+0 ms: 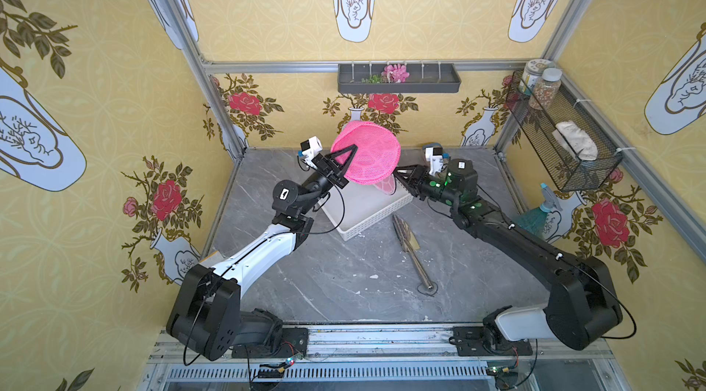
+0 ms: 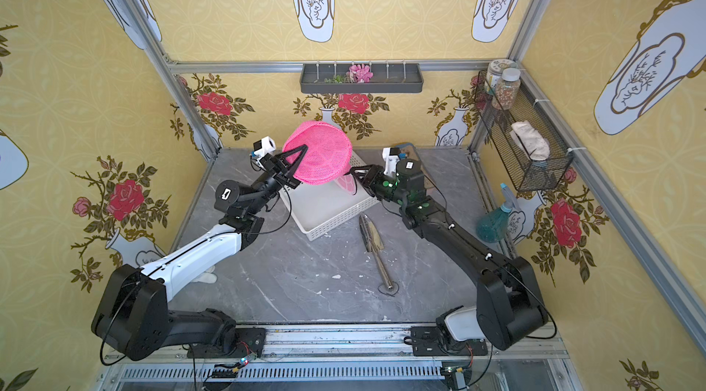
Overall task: Turn the laundry bag inside out
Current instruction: Turn over the laundry bag.
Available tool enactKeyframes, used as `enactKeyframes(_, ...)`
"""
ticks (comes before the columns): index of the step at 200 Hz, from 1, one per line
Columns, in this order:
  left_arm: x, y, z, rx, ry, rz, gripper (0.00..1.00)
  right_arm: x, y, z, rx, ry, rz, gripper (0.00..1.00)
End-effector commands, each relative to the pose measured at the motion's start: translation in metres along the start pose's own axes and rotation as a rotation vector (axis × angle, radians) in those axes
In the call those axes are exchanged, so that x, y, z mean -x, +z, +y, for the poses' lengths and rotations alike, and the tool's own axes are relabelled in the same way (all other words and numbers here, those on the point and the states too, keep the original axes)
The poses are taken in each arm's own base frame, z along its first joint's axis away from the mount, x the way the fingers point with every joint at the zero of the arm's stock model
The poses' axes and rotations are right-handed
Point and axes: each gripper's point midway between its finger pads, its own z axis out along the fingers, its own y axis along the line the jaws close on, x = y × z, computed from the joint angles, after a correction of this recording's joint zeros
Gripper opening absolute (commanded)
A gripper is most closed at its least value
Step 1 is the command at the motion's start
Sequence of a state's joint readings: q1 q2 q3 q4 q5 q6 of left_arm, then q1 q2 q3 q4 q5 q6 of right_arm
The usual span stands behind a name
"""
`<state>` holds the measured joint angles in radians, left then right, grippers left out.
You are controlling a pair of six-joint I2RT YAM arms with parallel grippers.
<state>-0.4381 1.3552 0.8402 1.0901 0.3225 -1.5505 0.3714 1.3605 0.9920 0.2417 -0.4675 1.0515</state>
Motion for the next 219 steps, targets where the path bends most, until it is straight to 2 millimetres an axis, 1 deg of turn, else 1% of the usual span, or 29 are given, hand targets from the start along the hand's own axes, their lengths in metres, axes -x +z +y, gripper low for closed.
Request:
enactKeyframes(1,-0.01,-0.006,0.0,0.014,0.118,0.069,0.0,0.004,-0.036,-0.035,-0.223,-0.17,0.006,0.74)
enactKeyframes(10,-0.011,-0.009,0.009,0.056,0.156,0.092,0.0,0.006,-0.054,-0.048,-0.3,-0.222,0.022,0.76)
enactKeyframes(21,-0.012,-0.013,0.018,0.099,0.201,0.126,0.0,0.008,-0.076,-0.055,-0.363,-0.303,0.042,0.76)
enactKeyframes(35,-0.013,-0.017,0.026,0.142,0.25,0.182,0.0,0.007,-0.097,-0.052,-0.397,-0.412,0.088,0.76)
enactKeyframes(44,-0.017,-0.018,0.03,0.161,0.282,0.237,0.0,0.003,-0.103,-0.043,-0.382,-0.489,0.124,0.76)
enactKeyframes(54,-0.022,-0.018,0.034,0.186,0.318,0.307,0.0,0.0,-0.108,-0.023,-0.337,-0.583,0.164,0.76)
enactKeyframes(61,-0.026,-0.019,0.041,0.222,0.332,0.353,0.0,-0.001,-0.11,-0.013,-0.315,-0.633,0.181,0.75)
enactKeyframes(72,-0.031,-0.02,0.047,0.262,0.368,0.419,0.0,-0.004,-0.11,0.007,-0.26,-0.73,0.196,0.72)
enactKeyframes(81,-0.035,-0.023,0.053,0.294,0.381,0.459,0.0,-0.008,-0.109,0.023,-0.214,-0.82,0.205,0.72)
enactKeyframes(99,-0.042,-0.028,0.055,0.314,0.408,0.52,0.0,-0.025,-0.097,0.054,-0.103,-1.004,0.233,0.7)
enactKeyframes(118,-0.051,-0.033,0.054,0.308,0.411,0.575,0.0,-0.039,-0.081,0.078,-0.002,-1.082,0.275,0.69)
enactKeyframes(124,-0.053,-0.034,0.056,0.314,0.393,0.59,0.0,-0.04,-0.076,0.083,0.011,-1.099,0.283,0.68)
enactKeyframes(130,-0.055,-0.036,0.056,0.313,0.413,0.608,0.0,-0.039,-0.07,0.087,0.013,-1.117,0.287,0.68)
enactKeyframes(145,-0.058,-0.038,0.058,0.326,0.403,0.64,0.0,-0.034,-0.062,0.096,0.018,-1.18,0.275,0.66)
enactKeyframes(153,-0.06,-0.039,0.058,0.333,0.393,0.658,0.0,-0.03,-0.058,0.099,0.024,-1.196,0.271,0.66)
enactKeyframes(167,-0.064,-0.04,0.057,0.329,0.384,0.691,0.0,-0.03,-0.049,0.106,0.066,-1.206,0.292,0.65)
enactKeyframes(194,-0.067,-0.043,0.057,0.333,0.389,0.72,0.0,-0.044,-0.034,0.125,0.199,-1.154,0.355,0.65)
enactKeyframes(219,-0.068,-0.045,0.058,0.342,0.386,0.736,0.0,-0.05,-0.022,0.132,0.244,-1.158,0.365,0.64)
